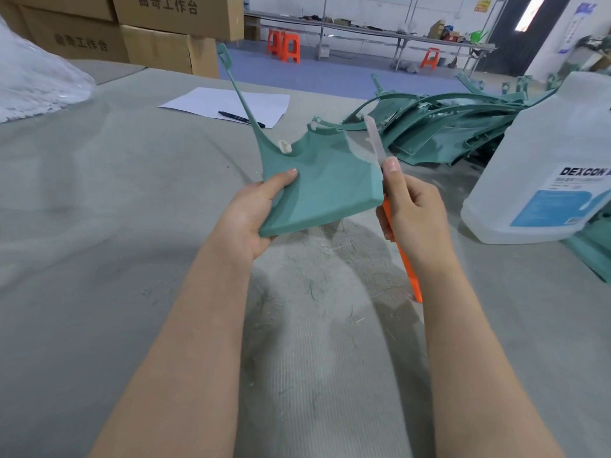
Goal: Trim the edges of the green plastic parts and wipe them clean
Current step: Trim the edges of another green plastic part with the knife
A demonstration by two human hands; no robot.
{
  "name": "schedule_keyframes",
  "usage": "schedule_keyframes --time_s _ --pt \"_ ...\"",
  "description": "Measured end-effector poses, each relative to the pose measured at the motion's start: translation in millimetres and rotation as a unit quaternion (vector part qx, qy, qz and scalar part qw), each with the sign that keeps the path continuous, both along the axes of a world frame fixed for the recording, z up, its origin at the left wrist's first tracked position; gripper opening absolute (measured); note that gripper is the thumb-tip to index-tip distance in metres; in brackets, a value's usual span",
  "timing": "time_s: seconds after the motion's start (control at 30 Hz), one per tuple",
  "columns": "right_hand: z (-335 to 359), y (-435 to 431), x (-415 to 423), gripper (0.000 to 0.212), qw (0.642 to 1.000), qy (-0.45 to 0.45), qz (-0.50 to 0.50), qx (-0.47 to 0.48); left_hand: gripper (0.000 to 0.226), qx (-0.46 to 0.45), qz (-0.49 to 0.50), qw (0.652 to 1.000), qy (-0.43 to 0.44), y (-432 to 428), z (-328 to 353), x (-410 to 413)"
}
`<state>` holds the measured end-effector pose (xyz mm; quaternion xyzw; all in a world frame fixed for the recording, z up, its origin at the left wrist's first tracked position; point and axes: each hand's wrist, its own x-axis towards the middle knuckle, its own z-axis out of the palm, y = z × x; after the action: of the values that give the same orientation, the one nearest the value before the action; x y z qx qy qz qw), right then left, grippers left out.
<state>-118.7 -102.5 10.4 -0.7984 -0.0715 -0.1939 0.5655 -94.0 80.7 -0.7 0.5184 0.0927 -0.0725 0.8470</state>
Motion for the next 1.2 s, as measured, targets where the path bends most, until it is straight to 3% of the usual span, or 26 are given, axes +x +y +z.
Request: schedule_keyframes --time_s 1.2 --pt "0.6 -0.8 -0.3 0.057 0.999 0.014 0.019 0.027 0.011 -0.021 0.001 1.000 0.017 -3.2 3.6 -2.9"
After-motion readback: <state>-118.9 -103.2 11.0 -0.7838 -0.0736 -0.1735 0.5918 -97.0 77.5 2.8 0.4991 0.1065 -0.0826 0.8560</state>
